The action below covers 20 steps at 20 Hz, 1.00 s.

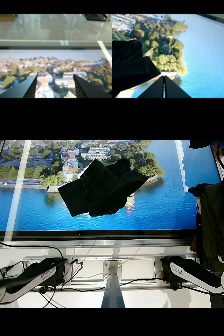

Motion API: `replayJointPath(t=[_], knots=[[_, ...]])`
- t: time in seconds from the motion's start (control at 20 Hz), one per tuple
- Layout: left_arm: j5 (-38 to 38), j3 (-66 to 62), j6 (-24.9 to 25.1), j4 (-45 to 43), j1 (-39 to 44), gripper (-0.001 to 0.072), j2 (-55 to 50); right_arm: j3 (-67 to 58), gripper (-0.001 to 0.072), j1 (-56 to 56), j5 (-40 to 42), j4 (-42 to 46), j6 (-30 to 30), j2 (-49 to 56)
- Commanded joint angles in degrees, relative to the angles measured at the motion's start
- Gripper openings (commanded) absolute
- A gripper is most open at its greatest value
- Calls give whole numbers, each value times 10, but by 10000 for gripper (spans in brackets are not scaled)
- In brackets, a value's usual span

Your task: Fold the clothes and pants, and hang the long-sleeved shirts on hangers.

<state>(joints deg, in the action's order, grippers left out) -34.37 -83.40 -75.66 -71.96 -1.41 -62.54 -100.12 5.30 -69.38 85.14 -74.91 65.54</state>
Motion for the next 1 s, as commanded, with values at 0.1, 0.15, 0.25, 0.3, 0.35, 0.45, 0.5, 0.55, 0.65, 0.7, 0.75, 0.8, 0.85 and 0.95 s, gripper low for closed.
replayJointPath(t=[0.1, 0.15, 0.25, 0.3, 0.35, 0.45, 0.5, 0.55, 0.65, 0.7, 0.75, 0.8, 0.85, 0.95], knots=[[0, 0, 0, 0, 0, 483, 0, 0, 23, 1, 1, 0, 0, 0], [0, 0, 0, 0, 0, 483, 0, 0, 23, 1, 7, 0, 0, 0], [0, 0, 0, 0, 0, 484, 0, 0, 24, 1, 30, -12, -12, 2], [0, 0, 0, 7, 0, 483, 0, 0, 24, 1, 24, -29, -26, 5], [-4, 0, -4, 18, 0, 483, 0, 1, 23, 1, 0, -53, -25, 12], [-31, 0, -31, 48, 0, 483, 0, 29, 23, 20, -77, -86, -13, 32], [-62, 0, -37, 49, 0, 483, 0, 60, 22, 42, -90, -86, 12, 38], [-100, 0, -37, 48, -1, 483, 0, 101, 22, 73, -81, -86, 45, 38], [-181, 0, -37, 41, -2, 483, 0, 190, 22, 158, -28, -83, 112, 38], [-210, 0, -37, 40, -2, 483, 0, 237, 22, 205, 7, -79, 144, 38], [-234, 0, -36, 38, -2, 483, 0, 279, 22, 246, 44, -74, 169, 40], [-250, 0, -36, 29, -2, 483, 0, 321, 23, 287, 90, -67, 189, 44], [-260, 0, -36, 16, -2, 484, 0, 354, 23, 319, 136, -67, 206, 49], [-271, 0, -37, -1, -2, 483, 0, 405, 166, 377, 228, -65, 238, 66]])
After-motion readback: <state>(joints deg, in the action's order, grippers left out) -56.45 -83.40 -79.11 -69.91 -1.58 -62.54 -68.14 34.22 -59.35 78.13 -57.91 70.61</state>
